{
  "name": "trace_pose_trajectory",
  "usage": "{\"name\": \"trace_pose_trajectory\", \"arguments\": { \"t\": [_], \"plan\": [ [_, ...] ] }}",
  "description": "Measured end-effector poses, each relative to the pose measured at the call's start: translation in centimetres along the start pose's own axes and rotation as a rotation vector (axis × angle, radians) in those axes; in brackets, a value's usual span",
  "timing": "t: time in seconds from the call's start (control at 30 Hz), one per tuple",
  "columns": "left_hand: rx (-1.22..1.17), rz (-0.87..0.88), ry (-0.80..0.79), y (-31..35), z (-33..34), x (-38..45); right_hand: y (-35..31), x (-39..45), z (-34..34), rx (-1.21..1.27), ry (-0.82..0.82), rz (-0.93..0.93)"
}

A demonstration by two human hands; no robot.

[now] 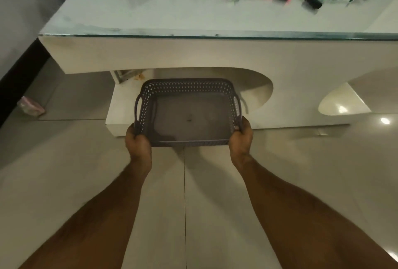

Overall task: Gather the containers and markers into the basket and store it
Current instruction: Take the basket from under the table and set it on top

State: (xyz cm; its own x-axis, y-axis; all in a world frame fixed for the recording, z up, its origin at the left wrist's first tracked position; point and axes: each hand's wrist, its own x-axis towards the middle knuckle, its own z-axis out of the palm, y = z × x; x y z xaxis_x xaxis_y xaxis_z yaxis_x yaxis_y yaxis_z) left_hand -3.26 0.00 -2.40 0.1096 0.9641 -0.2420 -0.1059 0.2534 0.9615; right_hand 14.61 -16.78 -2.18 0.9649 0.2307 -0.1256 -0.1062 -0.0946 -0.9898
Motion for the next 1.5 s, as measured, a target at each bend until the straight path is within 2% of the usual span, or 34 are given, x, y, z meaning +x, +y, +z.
{"name": "trace_pose_trajectory", "arguments": {
  "t": [0.2, 0.37, 0.5, 0.7, 1.03, 1.33, 1.5],
  "plan": [
    [0.027, -0.070, 0.017, 4.6, -4.4, -7.6, -5.0, -7.2, -4.8, -0.043, -0.007, 0.056],
    [0.050, -0.073, 0.020, 10.6, -7.0, -13.5, -12.1, -12.8, -8.2, -0.051, -0.013, 0.048],
    [0.022, -0.039, 0.054, 17.1, -7.5, -17.7, -18.0, -15.8, -10.2, -0.048, 0.004, 0.081],
    [0.048, 0.014, 0.089, 25.0, -6.3, -20.9, -26.7, -17.1, -11.7, -0.035, -0.001, 0.030],
    [0.071, 0.059, 0.051, 34.0, 1.5, -14.6, -35.8, -8.3, -6.5, -0.004, -0.034, -0.057],
    [0.013, 0.025, 0.093, 34.8, 6.2, -3.0, -37.0, 0.7, 2.8, -0.076, -0.131, -0.094],
    [0.075, 0.012, 0.107, 34.3, 8.1, 2.5, -36.4, 4.2, 7.0, -0.095, -0.134, -0.062]
  ]
}}
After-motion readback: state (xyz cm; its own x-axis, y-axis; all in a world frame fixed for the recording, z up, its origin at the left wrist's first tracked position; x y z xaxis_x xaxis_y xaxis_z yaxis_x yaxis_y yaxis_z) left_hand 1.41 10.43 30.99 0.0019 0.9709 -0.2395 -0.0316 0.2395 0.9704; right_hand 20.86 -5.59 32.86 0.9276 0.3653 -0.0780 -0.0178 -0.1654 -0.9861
